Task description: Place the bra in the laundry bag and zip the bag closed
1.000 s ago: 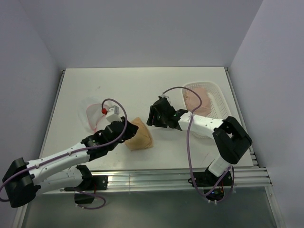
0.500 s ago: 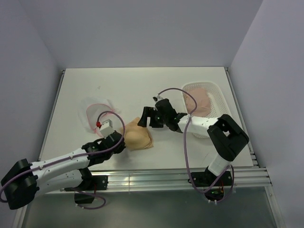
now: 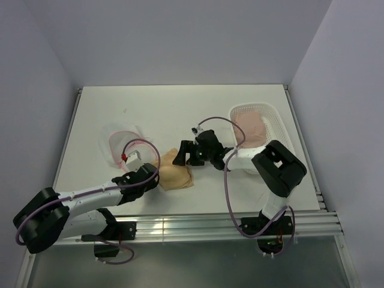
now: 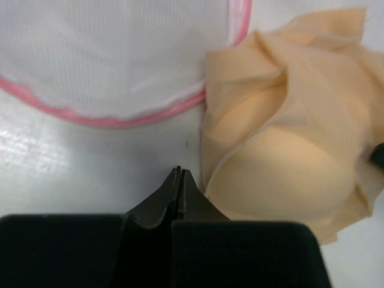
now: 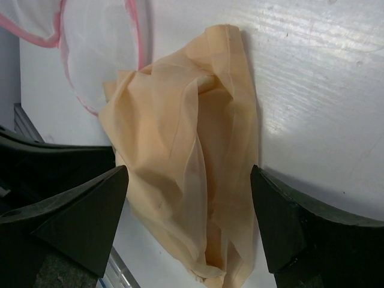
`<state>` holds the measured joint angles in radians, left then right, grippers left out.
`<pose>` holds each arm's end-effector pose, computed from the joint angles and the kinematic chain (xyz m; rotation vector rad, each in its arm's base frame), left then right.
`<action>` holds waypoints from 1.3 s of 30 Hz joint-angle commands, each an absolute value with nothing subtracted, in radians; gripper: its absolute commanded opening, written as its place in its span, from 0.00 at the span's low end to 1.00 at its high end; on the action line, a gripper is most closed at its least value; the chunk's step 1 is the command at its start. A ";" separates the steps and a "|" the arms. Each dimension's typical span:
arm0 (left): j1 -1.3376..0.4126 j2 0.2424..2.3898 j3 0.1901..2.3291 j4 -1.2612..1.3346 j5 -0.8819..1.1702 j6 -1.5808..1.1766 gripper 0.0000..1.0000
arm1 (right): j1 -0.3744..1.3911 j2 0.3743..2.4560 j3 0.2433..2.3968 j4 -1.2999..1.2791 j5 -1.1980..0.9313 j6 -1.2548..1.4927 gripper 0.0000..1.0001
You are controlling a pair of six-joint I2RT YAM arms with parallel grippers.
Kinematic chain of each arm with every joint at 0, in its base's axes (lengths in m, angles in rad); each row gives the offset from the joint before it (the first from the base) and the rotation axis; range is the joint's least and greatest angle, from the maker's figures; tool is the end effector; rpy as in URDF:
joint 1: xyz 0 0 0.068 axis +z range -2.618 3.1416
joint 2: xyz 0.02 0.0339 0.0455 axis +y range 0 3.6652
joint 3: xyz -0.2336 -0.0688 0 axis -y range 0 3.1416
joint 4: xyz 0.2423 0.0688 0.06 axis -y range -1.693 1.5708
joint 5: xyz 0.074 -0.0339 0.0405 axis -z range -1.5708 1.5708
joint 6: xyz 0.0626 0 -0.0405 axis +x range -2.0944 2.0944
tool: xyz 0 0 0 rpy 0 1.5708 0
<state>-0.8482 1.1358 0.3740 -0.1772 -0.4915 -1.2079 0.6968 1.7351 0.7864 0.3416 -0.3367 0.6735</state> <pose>0.1641 -0.1414 0.0973 -0.6187 2.3105 -0.3584 0.2609 0.2453 0.1061 -0.2379 2.3640 1.0946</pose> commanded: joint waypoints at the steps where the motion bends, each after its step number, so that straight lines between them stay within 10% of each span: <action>1: -0.831 1.183 0.399 -0.091 -0.491 -1.178 0.00 | 0.693 1.770 0.756 0.452 -0.377 0.695 0.90; 39: -0.830 1.387 0.482 0.043 -0.413 -1.123 0.00 | 0.715 1.555 0.683 0.503 -0.494 0.908 0.87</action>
